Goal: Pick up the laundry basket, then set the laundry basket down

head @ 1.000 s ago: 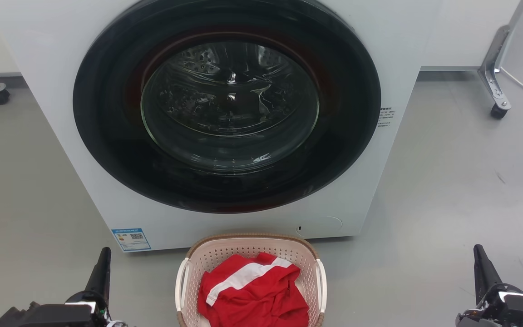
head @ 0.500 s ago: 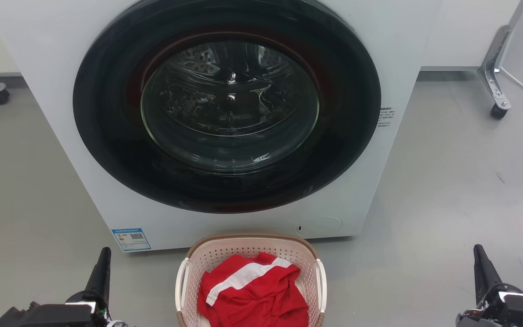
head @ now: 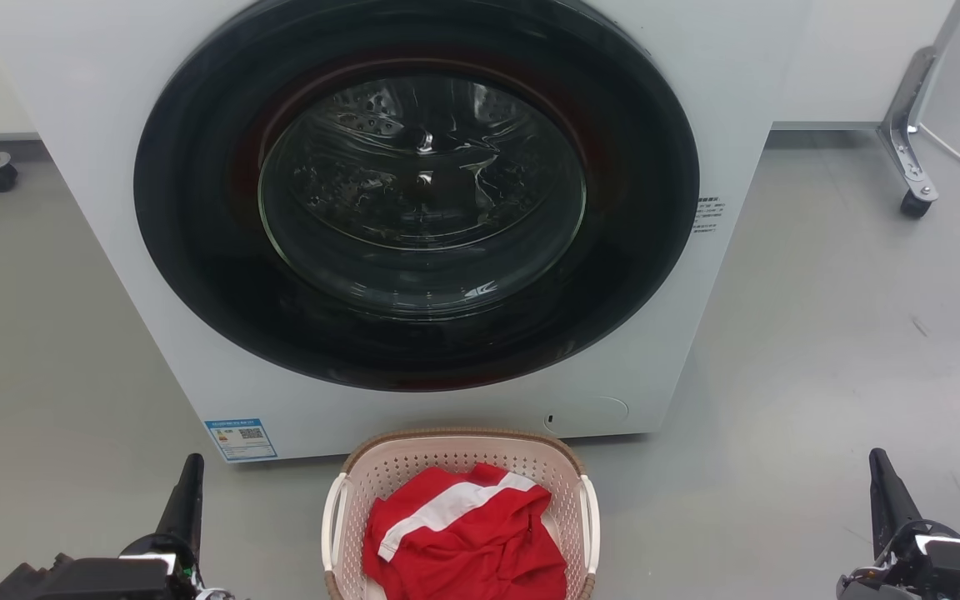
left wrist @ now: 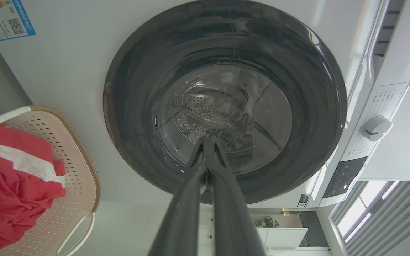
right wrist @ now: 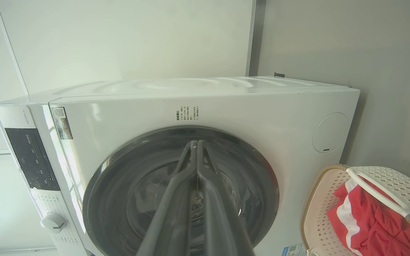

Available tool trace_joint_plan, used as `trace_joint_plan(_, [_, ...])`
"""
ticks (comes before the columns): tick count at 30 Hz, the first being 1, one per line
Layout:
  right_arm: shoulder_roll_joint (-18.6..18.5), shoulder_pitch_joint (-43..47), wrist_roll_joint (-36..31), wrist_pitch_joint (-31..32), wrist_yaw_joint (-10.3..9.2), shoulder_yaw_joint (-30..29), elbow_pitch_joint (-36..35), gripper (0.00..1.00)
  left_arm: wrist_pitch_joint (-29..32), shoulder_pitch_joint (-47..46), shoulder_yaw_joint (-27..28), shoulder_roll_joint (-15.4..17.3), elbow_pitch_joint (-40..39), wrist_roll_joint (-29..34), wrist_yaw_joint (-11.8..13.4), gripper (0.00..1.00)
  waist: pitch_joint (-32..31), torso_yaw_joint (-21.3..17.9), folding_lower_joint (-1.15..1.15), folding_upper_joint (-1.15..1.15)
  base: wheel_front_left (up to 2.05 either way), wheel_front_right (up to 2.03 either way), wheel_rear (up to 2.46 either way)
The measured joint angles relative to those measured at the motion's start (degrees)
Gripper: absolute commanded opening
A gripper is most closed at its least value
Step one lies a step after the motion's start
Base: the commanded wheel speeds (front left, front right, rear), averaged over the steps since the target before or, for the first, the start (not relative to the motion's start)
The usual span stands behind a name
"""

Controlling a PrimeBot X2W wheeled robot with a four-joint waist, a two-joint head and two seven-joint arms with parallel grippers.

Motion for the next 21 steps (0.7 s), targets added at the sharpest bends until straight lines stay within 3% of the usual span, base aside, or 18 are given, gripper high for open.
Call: trace_joint_plan(21, [0.00, 0.00, 0.00, 0.00, 0.00, 0.00, -0.01, 0.00, 0.00, 0.00, 0.00, 0.00, -0.01, 0.00, 0.00, 0.00, 0.00, 0.00, 0.00, 0.00, 0.00, 0.00, 0.00])
